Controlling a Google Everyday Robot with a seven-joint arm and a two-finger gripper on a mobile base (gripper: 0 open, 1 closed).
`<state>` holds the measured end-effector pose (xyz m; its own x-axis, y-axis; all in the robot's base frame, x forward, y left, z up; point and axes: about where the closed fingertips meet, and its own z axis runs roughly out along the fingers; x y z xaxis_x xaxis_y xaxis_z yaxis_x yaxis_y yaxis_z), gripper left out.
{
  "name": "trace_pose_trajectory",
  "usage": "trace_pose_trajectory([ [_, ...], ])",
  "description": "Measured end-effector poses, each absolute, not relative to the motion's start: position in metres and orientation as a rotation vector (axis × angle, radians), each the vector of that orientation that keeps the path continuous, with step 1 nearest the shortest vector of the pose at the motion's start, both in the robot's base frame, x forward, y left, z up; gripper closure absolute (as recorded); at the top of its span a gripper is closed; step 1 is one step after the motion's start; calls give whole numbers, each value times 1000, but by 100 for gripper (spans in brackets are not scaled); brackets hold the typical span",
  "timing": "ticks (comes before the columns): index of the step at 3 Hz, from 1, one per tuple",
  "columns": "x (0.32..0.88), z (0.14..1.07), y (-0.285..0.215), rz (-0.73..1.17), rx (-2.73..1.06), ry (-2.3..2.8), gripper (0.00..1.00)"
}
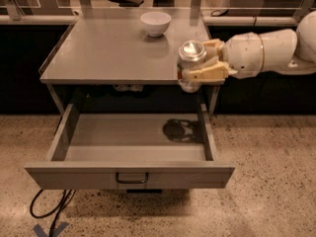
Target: Place 7up can into top drawer
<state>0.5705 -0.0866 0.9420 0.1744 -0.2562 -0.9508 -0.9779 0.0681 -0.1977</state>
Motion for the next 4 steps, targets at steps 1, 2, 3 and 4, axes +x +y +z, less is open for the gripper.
trace_pose_trajectory([
  [1, 537, 883, -60, 959, -1441, 1316, 100],
  [2, 513, 850, -40, 1041, -1487, 1347, 100],
  [3, 513, 850, -40, 1041, -1487, 1347, 100],
  [4, 507, 817, -18, 1129, -1471, 1340, 100],
])
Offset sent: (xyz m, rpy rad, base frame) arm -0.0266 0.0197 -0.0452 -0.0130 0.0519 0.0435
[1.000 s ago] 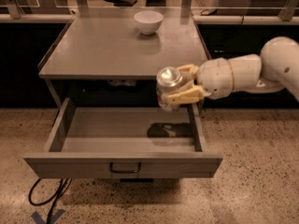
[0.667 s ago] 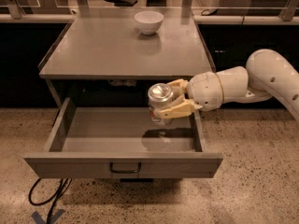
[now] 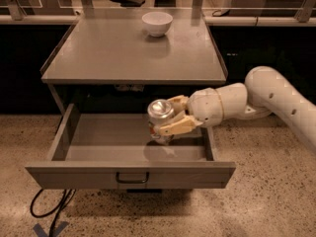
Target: Place 7up can into top drawer
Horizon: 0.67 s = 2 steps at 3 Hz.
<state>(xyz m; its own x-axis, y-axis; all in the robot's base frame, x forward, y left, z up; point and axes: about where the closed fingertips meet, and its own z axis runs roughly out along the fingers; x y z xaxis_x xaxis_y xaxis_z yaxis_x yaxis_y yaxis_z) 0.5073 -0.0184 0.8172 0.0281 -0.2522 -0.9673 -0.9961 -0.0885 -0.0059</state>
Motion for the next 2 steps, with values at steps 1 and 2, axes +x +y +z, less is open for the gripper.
trace_pose_trajectory([
  [1, 510, 757, 21, 1144, -1496, 1347, 100],
  [2, 517, 754, 24, 1122, -1476, 1359, 100],
])
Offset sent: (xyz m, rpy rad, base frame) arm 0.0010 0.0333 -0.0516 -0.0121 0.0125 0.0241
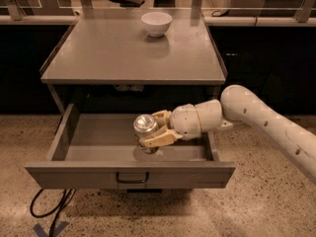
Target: Place 7up can into top drawer
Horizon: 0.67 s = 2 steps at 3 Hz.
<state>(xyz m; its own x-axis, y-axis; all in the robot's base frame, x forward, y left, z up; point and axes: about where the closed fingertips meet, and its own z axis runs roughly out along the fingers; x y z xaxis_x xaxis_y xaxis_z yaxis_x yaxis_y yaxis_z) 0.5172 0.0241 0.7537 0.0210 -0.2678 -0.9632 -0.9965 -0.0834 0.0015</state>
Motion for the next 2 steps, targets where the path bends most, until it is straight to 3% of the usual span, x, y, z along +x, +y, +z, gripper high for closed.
trace_pose_trajectory([
  [2, 527, 746, 25, 1073, -1493, 1435, 100],
])
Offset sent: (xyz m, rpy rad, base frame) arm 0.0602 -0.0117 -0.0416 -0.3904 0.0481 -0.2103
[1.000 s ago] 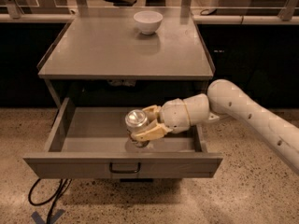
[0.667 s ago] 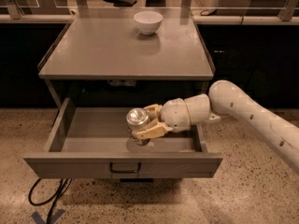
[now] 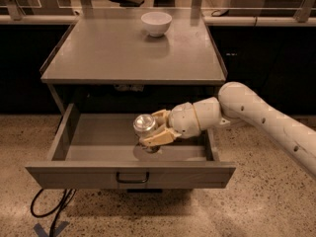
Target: Place 7up can into top drawer
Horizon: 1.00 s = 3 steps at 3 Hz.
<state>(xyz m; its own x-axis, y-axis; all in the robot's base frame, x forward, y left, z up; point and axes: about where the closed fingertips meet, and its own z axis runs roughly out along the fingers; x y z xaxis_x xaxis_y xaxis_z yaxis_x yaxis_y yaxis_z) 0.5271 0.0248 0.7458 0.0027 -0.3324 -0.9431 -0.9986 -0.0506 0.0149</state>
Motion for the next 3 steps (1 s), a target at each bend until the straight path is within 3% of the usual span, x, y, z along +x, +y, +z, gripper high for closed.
trace_pose_trajectory([
  [1, 557, 727, 19, 874, -1488, 1639, 100],
  [3, 570, 703, 22, 850, -1472, 1700, 100],
])
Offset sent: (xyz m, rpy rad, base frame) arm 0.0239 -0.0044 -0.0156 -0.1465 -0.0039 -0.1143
